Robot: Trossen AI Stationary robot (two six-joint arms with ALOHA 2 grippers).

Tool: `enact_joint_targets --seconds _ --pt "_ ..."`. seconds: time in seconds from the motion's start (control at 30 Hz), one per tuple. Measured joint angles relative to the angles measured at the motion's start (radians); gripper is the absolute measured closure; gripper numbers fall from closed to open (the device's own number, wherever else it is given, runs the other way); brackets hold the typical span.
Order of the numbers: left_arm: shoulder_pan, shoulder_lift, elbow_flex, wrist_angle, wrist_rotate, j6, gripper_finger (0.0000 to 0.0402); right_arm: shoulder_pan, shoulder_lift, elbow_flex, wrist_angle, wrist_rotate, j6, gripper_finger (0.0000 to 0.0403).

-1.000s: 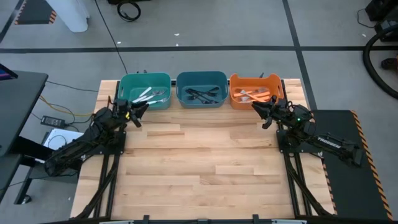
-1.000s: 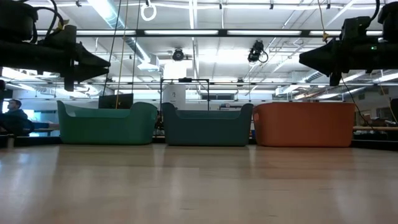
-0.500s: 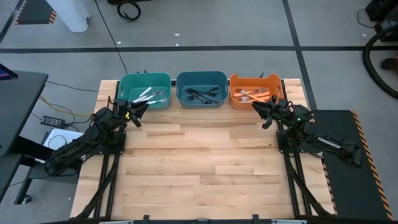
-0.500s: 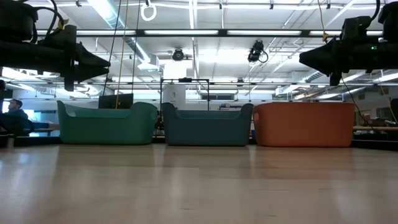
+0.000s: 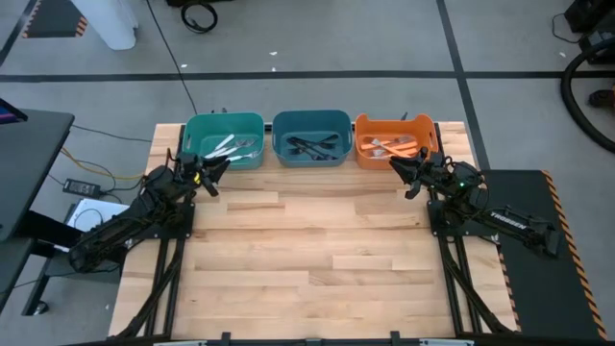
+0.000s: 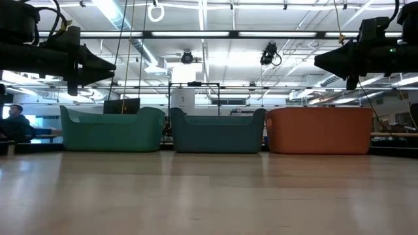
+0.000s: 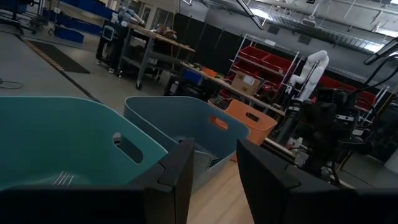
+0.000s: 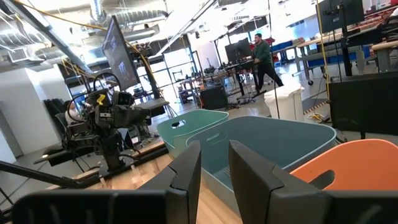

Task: Sort silverware by color (type)
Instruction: Return to Home Position

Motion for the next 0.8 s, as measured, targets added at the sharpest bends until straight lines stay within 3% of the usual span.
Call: enact_joint_targets --seconds 0.8 --pt "-0.031 0.001 0.0 0.0 0.0 0.0 0.0271 0.0 0.0 0.0 0.0 0.0 0.0 0.0313"
